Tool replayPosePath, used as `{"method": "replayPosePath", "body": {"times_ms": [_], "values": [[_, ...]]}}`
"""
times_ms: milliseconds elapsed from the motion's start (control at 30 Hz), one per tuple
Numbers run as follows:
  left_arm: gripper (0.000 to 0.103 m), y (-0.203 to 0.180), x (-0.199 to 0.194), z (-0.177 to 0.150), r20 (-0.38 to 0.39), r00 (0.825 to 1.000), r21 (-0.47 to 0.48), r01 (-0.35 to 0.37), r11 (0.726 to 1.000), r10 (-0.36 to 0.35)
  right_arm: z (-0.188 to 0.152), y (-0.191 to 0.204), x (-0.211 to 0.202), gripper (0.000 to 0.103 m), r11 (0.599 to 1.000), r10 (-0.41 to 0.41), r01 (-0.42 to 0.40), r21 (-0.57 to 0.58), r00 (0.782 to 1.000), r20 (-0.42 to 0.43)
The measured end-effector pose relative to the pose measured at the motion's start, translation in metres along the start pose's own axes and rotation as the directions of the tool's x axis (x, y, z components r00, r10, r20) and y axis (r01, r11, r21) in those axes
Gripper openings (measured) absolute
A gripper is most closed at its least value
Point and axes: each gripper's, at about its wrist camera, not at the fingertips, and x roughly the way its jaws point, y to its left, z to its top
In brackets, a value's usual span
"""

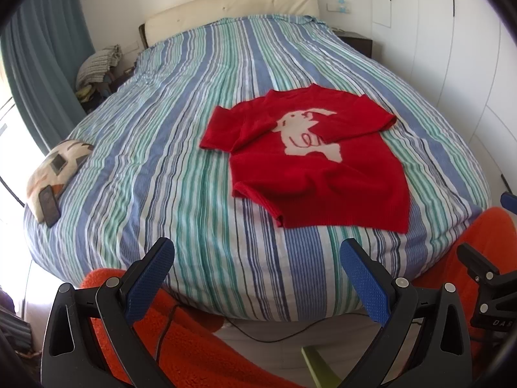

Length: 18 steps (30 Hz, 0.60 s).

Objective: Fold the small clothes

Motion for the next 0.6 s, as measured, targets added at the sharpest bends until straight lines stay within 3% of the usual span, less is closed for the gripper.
{"method": "replayPosePath", "body": {"times_ms": [600], "values": [[0.102,0.0035,0.0057,-0.0014,-0.009,1.0,-0.006,-0.013,1.0,0.013,0.0005,0.0054,0.0073,0.103,1.0,0.01,-0.01,-0.012,1.0,-0.02]]}}
